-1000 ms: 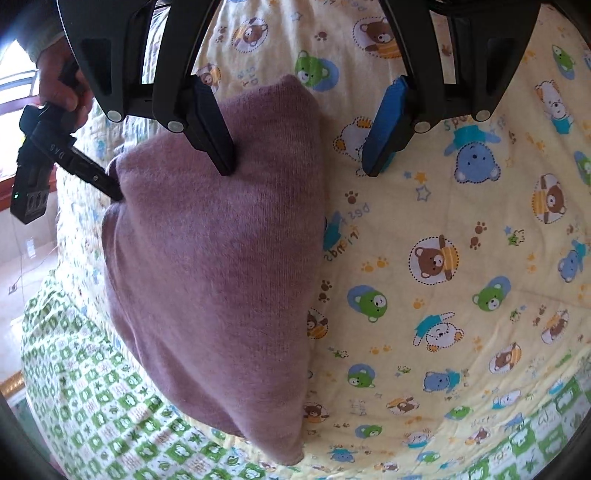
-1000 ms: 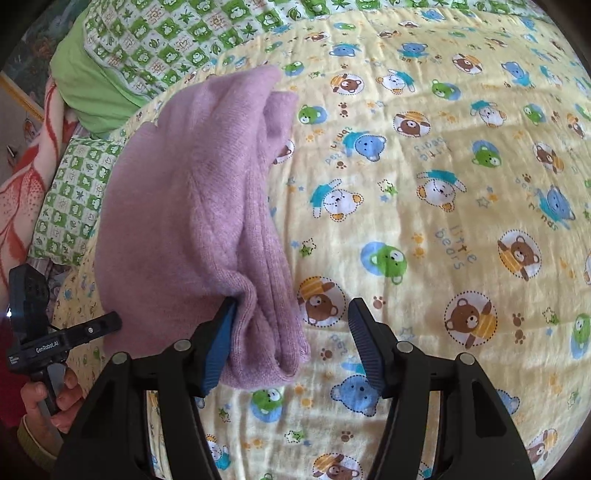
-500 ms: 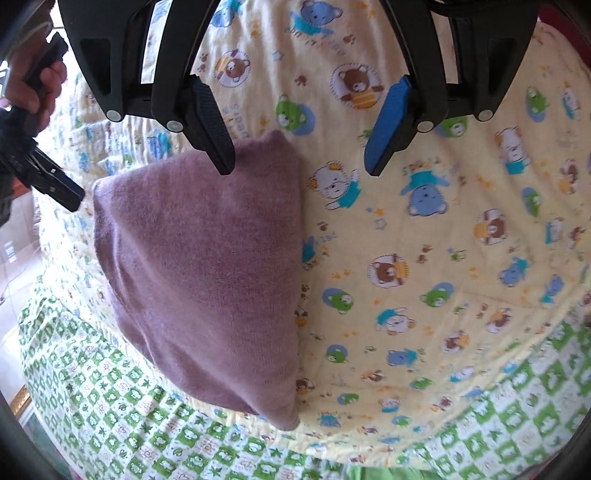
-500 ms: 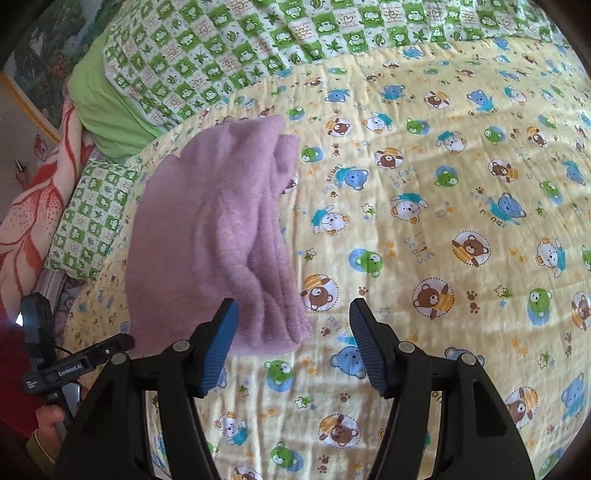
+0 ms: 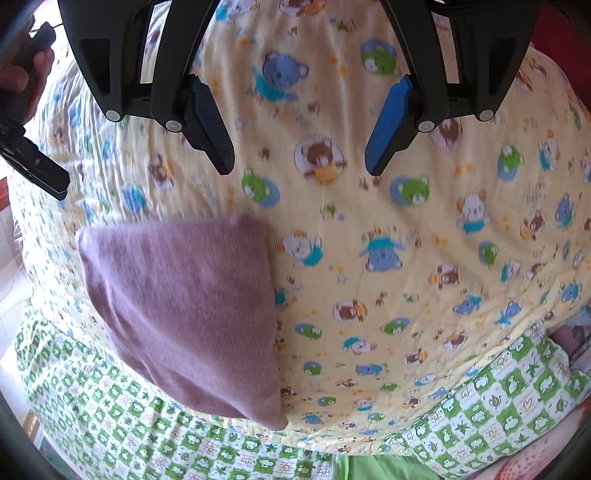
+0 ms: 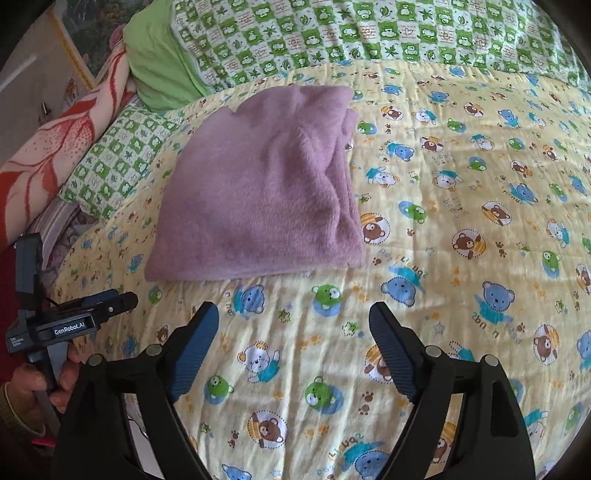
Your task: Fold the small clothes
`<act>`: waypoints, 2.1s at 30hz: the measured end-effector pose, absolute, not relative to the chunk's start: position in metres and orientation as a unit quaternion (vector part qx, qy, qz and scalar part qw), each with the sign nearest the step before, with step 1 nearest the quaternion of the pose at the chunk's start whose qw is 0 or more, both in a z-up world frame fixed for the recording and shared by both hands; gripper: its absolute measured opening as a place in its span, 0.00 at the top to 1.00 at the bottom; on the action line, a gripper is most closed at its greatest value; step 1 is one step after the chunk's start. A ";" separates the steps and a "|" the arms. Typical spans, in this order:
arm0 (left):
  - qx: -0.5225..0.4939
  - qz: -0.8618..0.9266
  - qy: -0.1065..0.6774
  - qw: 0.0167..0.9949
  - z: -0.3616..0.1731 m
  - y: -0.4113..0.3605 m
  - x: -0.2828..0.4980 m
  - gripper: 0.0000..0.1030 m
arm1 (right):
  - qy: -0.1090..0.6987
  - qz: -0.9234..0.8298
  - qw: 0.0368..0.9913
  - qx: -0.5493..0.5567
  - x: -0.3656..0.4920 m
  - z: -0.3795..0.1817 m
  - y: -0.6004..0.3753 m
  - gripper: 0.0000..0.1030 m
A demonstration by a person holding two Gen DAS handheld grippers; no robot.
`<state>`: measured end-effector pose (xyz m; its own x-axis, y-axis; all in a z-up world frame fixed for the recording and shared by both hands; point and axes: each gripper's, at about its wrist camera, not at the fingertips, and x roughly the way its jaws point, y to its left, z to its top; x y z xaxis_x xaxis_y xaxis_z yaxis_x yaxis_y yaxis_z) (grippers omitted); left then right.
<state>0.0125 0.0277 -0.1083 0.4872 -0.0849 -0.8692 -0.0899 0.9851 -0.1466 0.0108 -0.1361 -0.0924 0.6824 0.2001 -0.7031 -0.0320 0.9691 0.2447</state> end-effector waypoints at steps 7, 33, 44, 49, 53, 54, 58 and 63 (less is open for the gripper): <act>-0.061 -0.010 0.489 0.870 -0.108 0.011 -0.008 0.28 | 0.394 0.071 0.914 0.067 -0.004 -0.103 -0.118 0.16; -0.004 0.012 0.409 0.912 -0.057 -0.016 0.002 0.18 | 0.303 0.086 0.949 0.011 -0.002 -0.066 -0.104 0.05; 0.014 0.024 0.411 0.911 -0.062 -0.030 0.009 0.16 | 0.297 0.064 0.952 0.031 0.010 -0.065 -0.111 0.03; 0.012 0.032 0.419 0.907 -0.071 -0.027 0.015 0.15 | 0.296 0.061 0.953 0.034 0.014 -0.070 -0.110 0.03; 0.015 0.035 0.422 0.906 -0.075 -0.027 0.019 0.15 | 0.306 0.064 0.949 0.032 0.020 -0.075 -0.109 0.03; 0.016 0.036 0.423 0.905 -0.076 -0.027 0.021 0.15 | 0.308 0.064 0.949 0.031 0.020 -0.077 -0.108 0.03; 0.019 0.034 0.424 0.905 -0.078 -0.029 0.026 0.15 | 0.310 0.067 0.948 0.030 0.022 -0.079 -0.107 0.03; 0.020 0.031 0.425 0.905 -0.078 -0.031 0.029 0.15 | 0.314 0.070 0.946 0.031 0.025 -0.080 -0.107 0.03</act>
